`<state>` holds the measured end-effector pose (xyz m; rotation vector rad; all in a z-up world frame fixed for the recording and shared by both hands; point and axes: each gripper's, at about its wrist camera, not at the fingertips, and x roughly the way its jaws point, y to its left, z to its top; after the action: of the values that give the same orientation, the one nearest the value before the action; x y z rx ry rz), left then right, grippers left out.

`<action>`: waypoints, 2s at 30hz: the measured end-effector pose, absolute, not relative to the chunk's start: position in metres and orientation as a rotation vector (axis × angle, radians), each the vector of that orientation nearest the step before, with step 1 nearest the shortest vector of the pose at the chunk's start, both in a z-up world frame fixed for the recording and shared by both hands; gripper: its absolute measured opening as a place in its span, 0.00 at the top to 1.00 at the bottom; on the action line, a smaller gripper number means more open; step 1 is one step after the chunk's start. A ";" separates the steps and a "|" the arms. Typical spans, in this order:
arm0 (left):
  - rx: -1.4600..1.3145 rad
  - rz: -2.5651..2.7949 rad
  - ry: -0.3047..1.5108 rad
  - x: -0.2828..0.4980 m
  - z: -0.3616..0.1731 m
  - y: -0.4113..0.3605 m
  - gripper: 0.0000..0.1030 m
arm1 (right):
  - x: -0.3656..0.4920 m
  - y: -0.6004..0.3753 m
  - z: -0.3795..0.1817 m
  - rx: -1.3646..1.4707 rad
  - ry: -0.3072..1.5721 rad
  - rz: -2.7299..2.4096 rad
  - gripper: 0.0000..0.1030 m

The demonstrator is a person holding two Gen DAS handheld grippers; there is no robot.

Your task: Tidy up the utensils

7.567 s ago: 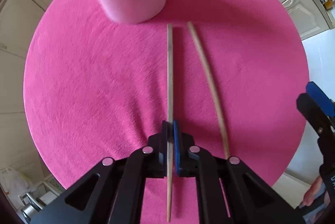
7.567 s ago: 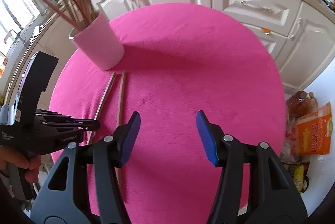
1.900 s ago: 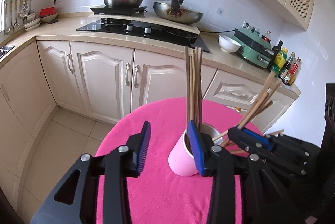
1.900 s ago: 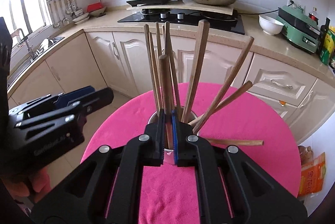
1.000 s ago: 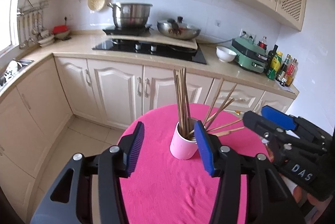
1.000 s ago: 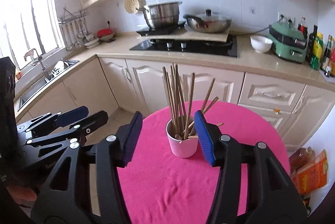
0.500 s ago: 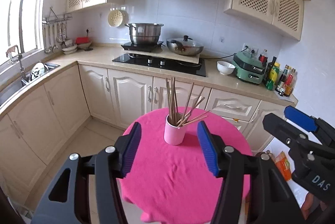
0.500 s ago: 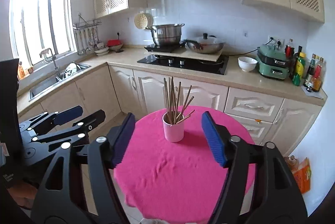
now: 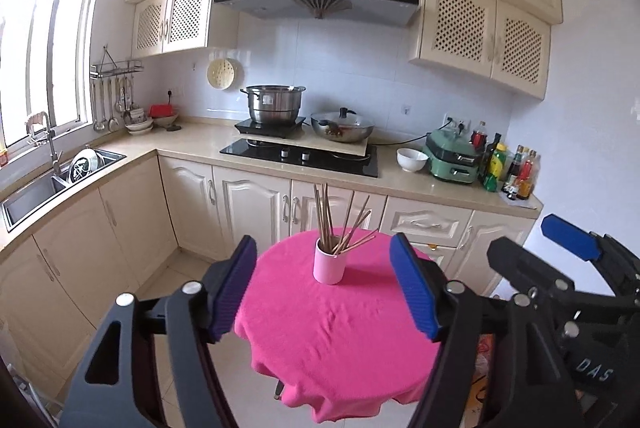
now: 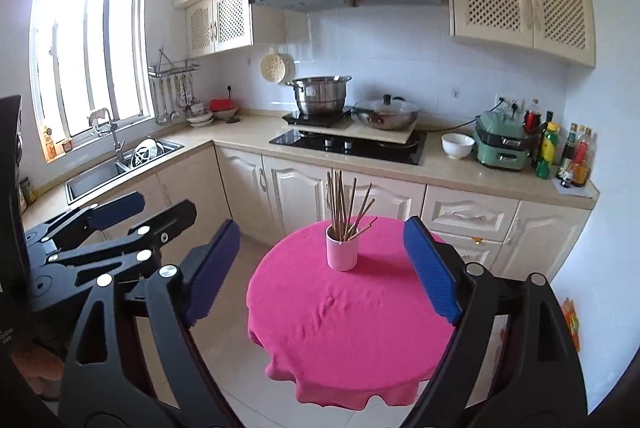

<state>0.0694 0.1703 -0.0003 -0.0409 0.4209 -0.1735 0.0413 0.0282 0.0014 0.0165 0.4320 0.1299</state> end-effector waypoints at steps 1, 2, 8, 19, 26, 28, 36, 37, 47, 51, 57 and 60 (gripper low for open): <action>-0.039 -0.179 0.418 0.062 0.003 0.177 0.31 | 0.036 0.033 0.005 0.015 0.426 0.121 0.18; -0.035 -0.180 0.416 0.057 0.005 0.181 0.31 | 0.028 0.039 0.008 0.015 0.416 0.110 0.18; 0.003 -0.197 0.375 0.017 0.023 0.221 0.29 | -0.012 0.076 0.020 0.016 0.399 0.075 0.16; -0.002 -0.258 0.337 -0.024 0.044 0.263 0.26 | -0.061 0.119 0.040 -0.007 0.349 0.015 0.12; 0.015 -0.260 0.327 -0.034 0.047 0.271 0.25 | -0.075 0.129 0.041 -0.005 0.345 -0.014 0.12; 0.020 -0.260 0.321 -0.035 0.048 0.272 0.25 | -0.078 0.132 0.042 -0.003 0.344 -0.017 0.12; 0.031 -0.262 0.317 -0.040 0.049 0.275 0.24 | -0.080 0.136 0.039 -0.002 0.349 -0.026 0.11; 0.033 -0.263 0.315 -0.040 0.049 0.276 0.24 | -0.081 0.136 0.039 0.000 0.350 -0.026 0.11; 0.048 -0.269 0.303 -0.036 0.052 0.273 0.24 | -0.081 0.131 0.039 0.000 0.353 -0.036 0.11; 0.054 -0.275 0.304 -0.034 0.051 0.269 0.24 | -0.082 0.129 0.040 0.002 0.357 -0.036 0.11; 0.068 -0.275 0.302 -0.034 0.050 0.265 0.24 | -0.081 0.124 0.040 0.010 0.366 -0.039 0.11; 0.070 -0.277 0.302 -0.033 0.050 0.265 0.24 | -0.080 0.122 0.040 0.012 0.369 -0.039 0.11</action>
<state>-0.0328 0.2645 0.0500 0.0700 0.3016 -0.2771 -0.0798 0.1223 0.0400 0.0124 0.3687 -0.0392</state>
